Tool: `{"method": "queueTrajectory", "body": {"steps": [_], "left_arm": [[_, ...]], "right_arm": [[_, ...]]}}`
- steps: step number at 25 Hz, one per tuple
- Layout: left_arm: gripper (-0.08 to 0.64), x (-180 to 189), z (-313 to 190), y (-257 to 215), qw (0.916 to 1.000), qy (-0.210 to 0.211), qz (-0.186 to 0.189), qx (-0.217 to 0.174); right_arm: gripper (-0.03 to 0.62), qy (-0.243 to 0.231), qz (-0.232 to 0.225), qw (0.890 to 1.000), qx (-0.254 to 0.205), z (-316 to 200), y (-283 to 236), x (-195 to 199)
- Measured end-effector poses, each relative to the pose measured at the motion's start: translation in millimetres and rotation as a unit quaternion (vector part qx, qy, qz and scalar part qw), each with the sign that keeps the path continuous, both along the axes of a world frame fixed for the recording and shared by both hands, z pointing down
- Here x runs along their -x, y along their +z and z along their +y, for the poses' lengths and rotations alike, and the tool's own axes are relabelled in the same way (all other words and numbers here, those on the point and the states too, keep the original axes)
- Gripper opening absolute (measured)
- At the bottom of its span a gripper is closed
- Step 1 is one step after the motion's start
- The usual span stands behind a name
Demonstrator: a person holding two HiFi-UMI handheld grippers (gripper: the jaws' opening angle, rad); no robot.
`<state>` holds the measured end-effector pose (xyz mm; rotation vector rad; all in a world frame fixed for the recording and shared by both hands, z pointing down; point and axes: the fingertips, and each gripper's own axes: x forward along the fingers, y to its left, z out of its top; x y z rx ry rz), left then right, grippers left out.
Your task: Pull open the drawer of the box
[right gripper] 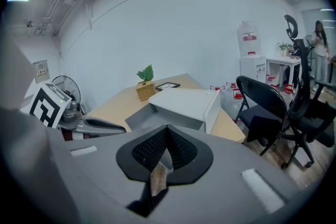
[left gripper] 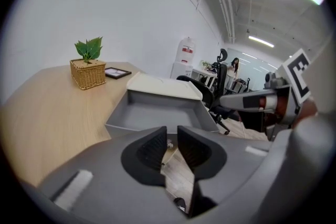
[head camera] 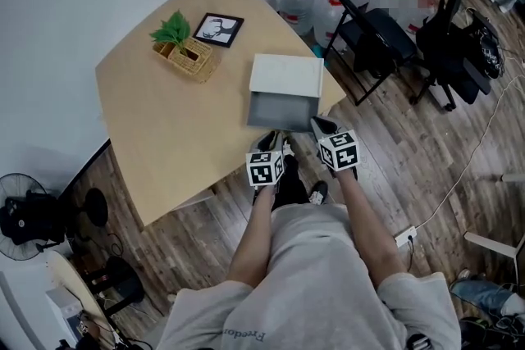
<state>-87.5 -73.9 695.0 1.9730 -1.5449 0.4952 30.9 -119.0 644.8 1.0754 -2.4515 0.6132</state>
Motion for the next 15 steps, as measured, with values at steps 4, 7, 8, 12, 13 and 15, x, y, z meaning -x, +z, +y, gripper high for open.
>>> {"method": "queueTrajectory", "body": {"steps": [4,7,8,12,13,15], "left_arm": [[0.117,0,0,-6,1.0000,0.000,-0.004,-0.009],[0.115,2,-1,-9,0.9999,-0.002,-0.003,-0.013],[0.115,2,0,-10,0.9999,-0.002,-0.002,-0.014],[0.095,4,0,-16,0.9997,-0.003,0.000,-0.022],[0.091,2,0,-18,0.9997,-0.003,0.001,-0.025],[0.073,0,1,-22,0.9996,0.000,0.002,-0.030]], "right_arm": [[0.001,-0.012,-0.001,1.000,-0.004,15,4,-4],[0.002,-0.012,-0.006,1.000,-0.017,19,1,-4],[0.002,-0.011,-0.009,1.000,-0.023,19,0,-4],[0.002,-0.010,-0.015,0.999,-0.035,21,-5,-1],[0.002,-0.010,-0.015,0.999,-0.035,22,-6,-2],[0.002,-0.007,-0.016,0.999,-0.035,24,-6,-4]]}}
